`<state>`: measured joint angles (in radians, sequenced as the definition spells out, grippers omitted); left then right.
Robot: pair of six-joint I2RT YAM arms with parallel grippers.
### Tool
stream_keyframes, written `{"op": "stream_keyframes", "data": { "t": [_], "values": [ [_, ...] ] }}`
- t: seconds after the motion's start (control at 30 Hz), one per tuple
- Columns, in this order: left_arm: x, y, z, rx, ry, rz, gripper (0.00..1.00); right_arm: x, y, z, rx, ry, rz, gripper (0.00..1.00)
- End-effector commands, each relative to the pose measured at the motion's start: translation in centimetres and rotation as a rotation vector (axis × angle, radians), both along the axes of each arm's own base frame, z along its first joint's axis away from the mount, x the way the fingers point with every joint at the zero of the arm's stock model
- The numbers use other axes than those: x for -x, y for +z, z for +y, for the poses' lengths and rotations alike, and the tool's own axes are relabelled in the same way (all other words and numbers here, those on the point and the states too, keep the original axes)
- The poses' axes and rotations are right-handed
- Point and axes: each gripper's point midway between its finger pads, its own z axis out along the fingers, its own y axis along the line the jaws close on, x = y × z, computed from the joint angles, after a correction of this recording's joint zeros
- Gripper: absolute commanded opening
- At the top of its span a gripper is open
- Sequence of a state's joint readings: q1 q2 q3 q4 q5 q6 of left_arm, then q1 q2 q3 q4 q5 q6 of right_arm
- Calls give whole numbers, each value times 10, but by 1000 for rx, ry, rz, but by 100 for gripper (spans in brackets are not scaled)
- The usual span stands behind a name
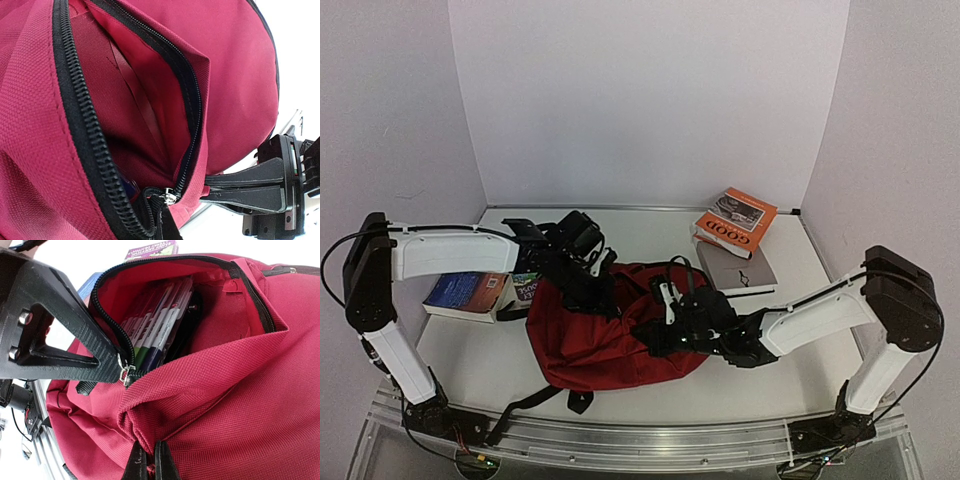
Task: Pack the student bag
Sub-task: Zip the student bag at the center of the board.
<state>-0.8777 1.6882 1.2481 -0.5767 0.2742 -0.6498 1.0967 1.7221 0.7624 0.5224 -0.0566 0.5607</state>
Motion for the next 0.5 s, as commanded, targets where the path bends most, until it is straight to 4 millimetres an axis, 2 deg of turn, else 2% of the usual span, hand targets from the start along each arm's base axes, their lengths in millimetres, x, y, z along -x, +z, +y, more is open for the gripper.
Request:
{"op": "stream_keyframes", "data": {
  "t": [0.0,0.1,0.23,0.27,0.33,0.47],
  "values": [
    [-71,56,25,39,165,-223,0,40,-36,-19,153,93,88,0],
    [-74,57,28,49,174,-221,0,43,-35,-19,157,98,89,0],
    [-61,60,8,157,84,-180,0,40,-26,-18,149,70,78,1],
    [-56,60,2,189,49,-161,0,37,-19,-15,140,62,71,4],
    [-42,59,-9,253,-26,-112,0,34,-6,-9,124,50,53,16],
    [-32,56,-13,286,-64,-72,0,19,26,4,95,-6,-7,32]
  ]
}}
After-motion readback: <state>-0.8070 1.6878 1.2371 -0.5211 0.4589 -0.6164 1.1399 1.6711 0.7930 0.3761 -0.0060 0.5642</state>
